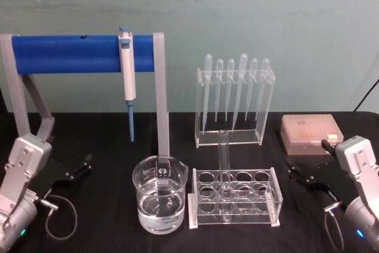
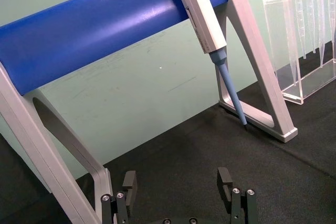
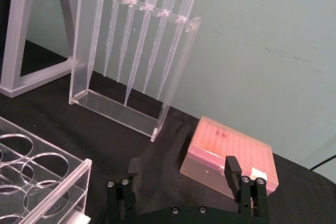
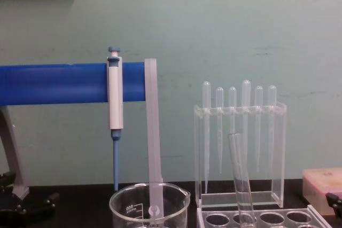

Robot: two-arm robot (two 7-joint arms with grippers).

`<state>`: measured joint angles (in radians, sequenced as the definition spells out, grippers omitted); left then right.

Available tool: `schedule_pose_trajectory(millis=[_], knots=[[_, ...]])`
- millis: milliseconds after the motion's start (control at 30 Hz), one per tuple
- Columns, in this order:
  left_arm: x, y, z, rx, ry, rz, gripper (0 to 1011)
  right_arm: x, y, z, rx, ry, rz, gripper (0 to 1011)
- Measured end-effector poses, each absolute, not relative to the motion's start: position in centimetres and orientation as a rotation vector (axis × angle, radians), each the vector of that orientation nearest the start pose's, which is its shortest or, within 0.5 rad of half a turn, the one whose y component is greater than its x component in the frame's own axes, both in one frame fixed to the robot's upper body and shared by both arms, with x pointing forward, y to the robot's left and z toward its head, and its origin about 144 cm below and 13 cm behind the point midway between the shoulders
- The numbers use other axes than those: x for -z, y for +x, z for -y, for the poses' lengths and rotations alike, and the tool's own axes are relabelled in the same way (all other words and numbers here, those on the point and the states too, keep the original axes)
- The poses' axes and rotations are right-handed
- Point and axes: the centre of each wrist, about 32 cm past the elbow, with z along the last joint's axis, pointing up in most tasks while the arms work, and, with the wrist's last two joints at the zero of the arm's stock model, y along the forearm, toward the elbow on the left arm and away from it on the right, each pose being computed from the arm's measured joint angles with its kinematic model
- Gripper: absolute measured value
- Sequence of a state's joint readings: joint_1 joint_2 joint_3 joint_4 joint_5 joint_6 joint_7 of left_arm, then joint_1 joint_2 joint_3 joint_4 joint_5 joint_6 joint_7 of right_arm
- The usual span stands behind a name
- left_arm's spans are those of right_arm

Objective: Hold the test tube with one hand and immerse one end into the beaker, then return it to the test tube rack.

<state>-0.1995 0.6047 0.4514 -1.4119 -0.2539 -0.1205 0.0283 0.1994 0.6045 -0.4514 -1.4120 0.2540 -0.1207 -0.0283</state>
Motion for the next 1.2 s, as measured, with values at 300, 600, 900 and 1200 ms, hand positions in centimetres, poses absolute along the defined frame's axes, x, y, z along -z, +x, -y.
schedule_pose_trajectory(millis=[300, 600, 900, 1200], knots=[[-113.98, 48.86, -30.97, -1.248, 0.305, 0.285, 1000, -113.98, 48.86, 30.97, 1.248, -0.304, 0.285, 1002], [-113.98, 48.86, -30.97, -1.248, 0.304, 0.285, 1000, -113.98, 48.86, 30.97, 1.248, -0.304, 0.285, 1000], [-113.98, 48.86, -30.97, -1.248, 0.304, 0.285, 1000, -113.98, 48.86, 30.97, 1.248, -0.304, 0.285, 1000], [-113.98, 48.86, -30.97, -1.248, 0.304, 0.285, 1000, -113.98, 48.86, 30.97, 1.248, -0.304, 0.285, 1000]])
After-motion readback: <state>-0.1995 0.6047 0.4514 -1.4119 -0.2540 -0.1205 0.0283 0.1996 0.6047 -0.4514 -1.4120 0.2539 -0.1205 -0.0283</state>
